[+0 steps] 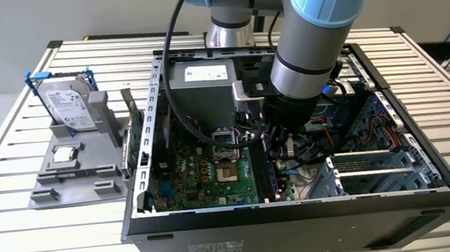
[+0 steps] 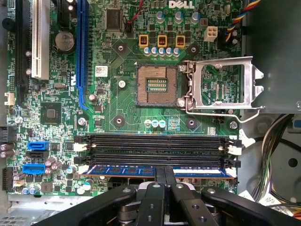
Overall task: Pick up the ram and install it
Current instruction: 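Press down the ram until it locks into place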
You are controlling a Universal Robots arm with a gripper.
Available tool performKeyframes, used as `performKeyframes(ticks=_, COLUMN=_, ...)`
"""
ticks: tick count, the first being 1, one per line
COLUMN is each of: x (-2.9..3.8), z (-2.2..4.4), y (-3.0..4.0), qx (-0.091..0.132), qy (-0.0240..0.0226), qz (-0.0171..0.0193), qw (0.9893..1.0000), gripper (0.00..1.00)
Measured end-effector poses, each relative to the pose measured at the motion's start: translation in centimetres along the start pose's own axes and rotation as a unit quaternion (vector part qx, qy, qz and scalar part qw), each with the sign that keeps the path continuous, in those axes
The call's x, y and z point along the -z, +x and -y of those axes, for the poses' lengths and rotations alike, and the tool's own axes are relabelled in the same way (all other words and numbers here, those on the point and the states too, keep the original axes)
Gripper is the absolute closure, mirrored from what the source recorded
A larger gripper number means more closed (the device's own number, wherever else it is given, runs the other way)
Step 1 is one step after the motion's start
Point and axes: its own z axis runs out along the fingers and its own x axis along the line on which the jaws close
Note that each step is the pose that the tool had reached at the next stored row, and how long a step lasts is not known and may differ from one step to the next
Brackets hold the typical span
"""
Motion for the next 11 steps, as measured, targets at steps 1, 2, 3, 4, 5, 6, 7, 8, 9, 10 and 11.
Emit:
performKeyframes(ticks=1, x=0.0, z=0.0, y=0.0, qx=0.0, qy=0.0, qz=0.0, qw=1.0, gripper=1.0)
performKeyframes(ticks=2, x=0.0, z=0.0, y=0.0, qx=0.0, qy=0.0, qz=0.0, qw=1.0, gripper=1.0)
performKeyframes(ticks=3, x=0.0, z=0.0, y=0.0, qx=0.0, qy=0.0, qz=0.0, qw=1.0, gripper=1.0)
performKeyframes(ticks=4, x=0.0, z=0.0, y=0.0, qx=0.0, qy=0.0, qz=0.0, qw=1.0, gripper=1.0)
performKeyframes(ticks=5, x=0.01, z=0.0, y=0.0, qx=0.0, qy=0.0, qz=0.0, qw=1.0, gripper=1.0)
performKeyframes(ticks=6, x=0.04, z=0.0, y=0.0, qx=0.0, qy=0.0, qz=0.0001, qw=1.0, gripper=1.0)
performKeyframes(ticks=7, x=0.08, z=0.0, y=0.0, qx=0.0, qy=0.0, qz=0.0002, qw=1.0, gripper=1.0)
performKeyframes(ticks=8, x=0.15, z=-0.01, y=0.0, qx=0.0, qy=0.0001, qz=0.0004, qw=1.0, gripper=1.0)
performKeyframes(ticks=9, x=0.26, z=-0.01, y=-0.01, qx=0.0, qy=0.0002, qz=0.0007, qw=1.0, gripper=1.0)
performKeyframes(ticks=10, x=0.37, z=-0.01, y=-0.03, qx=0.0, qy=0.0003, qz=0.0013, qw=1.0, gripper=1.0)
performKeyframes(ticks=11, x=0.55, z=-0.02, y=-0.03, qx=0.0, qy=0.0002, qz=0.001, qw=1.0, gripper=1.0)
